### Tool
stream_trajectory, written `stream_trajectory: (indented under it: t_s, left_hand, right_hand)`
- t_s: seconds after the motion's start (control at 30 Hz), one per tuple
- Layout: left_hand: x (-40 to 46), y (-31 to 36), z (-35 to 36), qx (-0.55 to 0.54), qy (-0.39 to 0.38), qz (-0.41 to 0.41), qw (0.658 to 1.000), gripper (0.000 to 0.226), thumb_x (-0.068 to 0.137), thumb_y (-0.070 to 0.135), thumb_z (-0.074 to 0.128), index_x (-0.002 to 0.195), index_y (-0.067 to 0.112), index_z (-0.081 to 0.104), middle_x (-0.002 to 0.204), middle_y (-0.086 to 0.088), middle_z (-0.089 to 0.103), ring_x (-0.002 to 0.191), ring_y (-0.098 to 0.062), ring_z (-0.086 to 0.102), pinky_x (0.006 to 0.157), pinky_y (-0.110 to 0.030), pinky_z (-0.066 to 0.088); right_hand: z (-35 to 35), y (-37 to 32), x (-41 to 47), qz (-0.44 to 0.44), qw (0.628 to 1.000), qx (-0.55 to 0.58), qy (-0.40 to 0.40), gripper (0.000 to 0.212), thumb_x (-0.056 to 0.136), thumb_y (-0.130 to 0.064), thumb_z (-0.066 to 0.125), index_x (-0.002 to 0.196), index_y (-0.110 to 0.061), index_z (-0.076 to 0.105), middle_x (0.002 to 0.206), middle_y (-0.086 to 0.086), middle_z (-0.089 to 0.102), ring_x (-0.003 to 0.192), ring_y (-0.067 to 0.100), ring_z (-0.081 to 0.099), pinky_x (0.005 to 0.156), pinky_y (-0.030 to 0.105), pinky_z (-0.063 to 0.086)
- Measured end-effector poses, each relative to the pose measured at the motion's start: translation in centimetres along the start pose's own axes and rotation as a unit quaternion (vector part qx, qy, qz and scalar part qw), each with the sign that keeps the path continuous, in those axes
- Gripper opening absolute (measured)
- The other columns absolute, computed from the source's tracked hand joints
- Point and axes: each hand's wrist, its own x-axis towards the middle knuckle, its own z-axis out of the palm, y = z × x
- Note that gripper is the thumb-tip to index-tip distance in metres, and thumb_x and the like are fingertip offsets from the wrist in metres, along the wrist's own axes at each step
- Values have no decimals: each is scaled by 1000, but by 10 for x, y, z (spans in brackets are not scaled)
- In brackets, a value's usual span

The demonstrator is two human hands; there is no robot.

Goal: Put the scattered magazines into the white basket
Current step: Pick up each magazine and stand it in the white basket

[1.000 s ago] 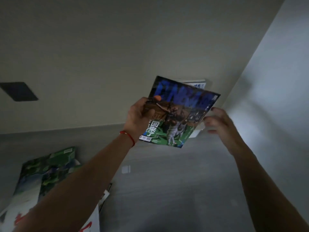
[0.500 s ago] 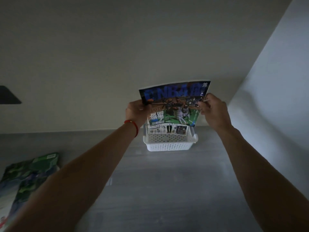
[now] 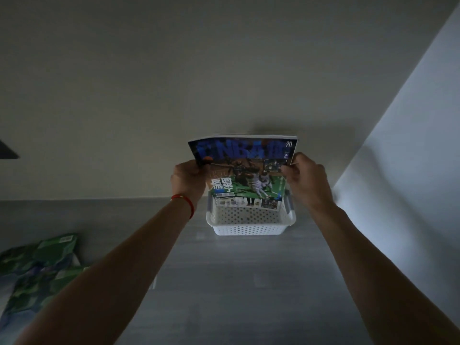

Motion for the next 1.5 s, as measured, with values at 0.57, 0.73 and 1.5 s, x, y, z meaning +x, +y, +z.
stream_trajectory:
  t_s: [0.57,0.73,1.5]
  left_hand:
    - [-18,-18,40,47,-22,-14,999,22,91,38,61,104,27,75,92,-1,77,80,-15,67,71,-33,54]
    - [-37,-31,5,8,-102,-51,993,52,90,9,62,141,13,53,138,-8,61,123,-21,61,100,-25,46]
    - [-152,-280,-399,444,-169,-33,879,62,85,41,65,141,46,39,155,0,29,147,-36,19,116,-59,25]
  right_hand:
    - [61,49,-4,119,983,137,-14,36,94,-16,64,127,-7,53,117,7,71,107,24,69,91,31,53]
    - [59,33,-36,55,990,130,8,44,89,2,60,130,-8,51,120,7,61,114,29,61,98,40,51]
    - [302,-262,-341,68,890,-32,-451,43,92,-26,59,132,-13,53,120,9,71,108,29,68,86,33,56]
